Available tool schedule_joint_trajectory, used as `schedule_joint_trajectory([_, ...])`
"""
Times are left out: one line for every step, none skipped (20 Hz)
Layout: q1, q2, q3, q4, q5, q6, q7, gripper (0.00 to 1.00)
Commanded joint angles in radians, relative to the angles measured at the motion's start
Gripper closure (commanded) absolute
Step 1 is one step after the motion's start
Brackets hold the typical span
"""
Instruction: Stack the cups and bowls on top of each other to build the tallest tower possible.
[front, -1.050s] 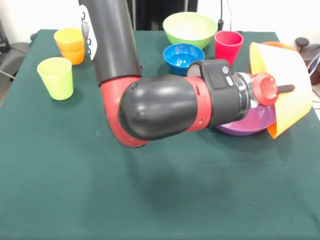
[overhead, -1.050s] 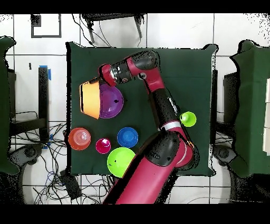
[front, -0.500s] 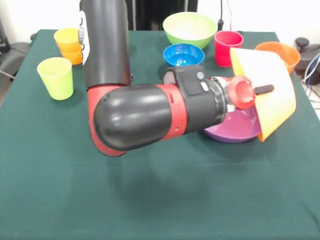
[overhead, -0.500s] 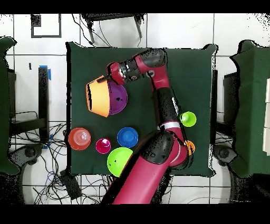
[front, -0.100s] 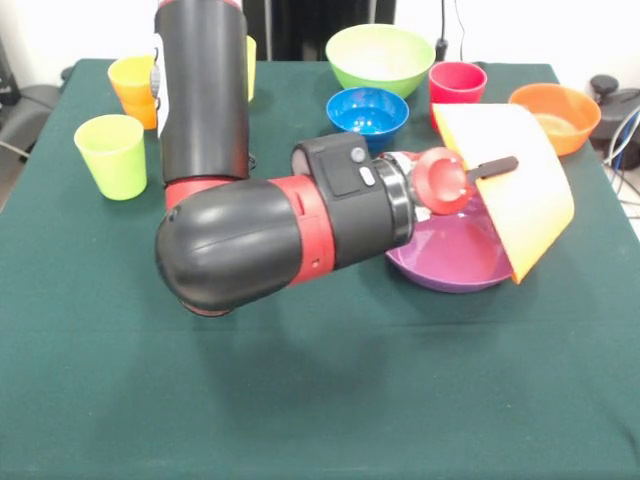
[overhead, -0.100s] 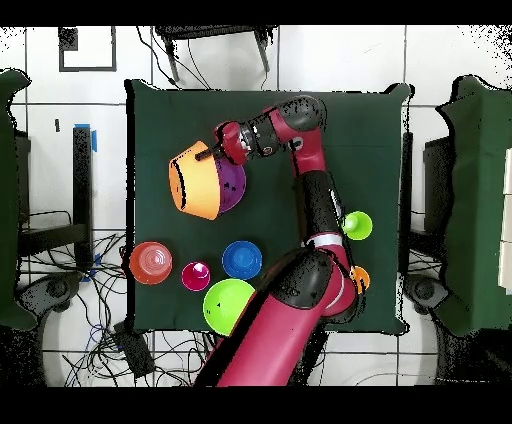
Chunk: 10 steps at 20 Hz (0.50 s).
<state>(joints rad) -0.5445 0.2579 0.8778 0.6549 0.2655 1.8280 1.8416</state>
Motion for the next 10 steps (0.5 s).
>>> schedule_joint_trajectory([-0.01, 0.035, -0.011, -0.001, 0.073, 0.075, 0.13, 0.0])
schedule_joint_trajectory([-0.009, 0.035, -0.018, -0.01, 0.055, 0.088, 0.101, 0.0])
schedule_joint_trajectory([-0.006, 0.036, -0.022, -0.024, 0.048, 0.097, 0.093, 0.0])
schedule_joint_trajectory([-0.004, 0.036, -0.025, -0.041, 0.035, 0.096, 0.079, 0.0])
schedule_joint_trajectory([-0.006, 0.033, -0.03, -0.054, 0.013, 0.08, 0.05, 0.0])
schedule_joint_trajectory([-0.008, 0.029, -0.035, -0.068, -0.008, 0.064, 0.02, 0.0])
schedule_joint_trajectory([-0.01, 0.027, -0.038, -0.083, -0.031, 0.036, -0.019, 0.0])
schedule_joint_trajectory([-0.01, 0.026, -0.041, -0.097, -0.049, 0.018, -0.043, 0.0])
schedule_joint_trajectory([-0.011, 0.024, -0.042, -0.109, -0.064, -0.001, -0.066, 0.0])
schedule_joint_trajectory([-0.012, 0.022, -0.044, -0.12, -0.08, -0.02, -0.09, 0.0])
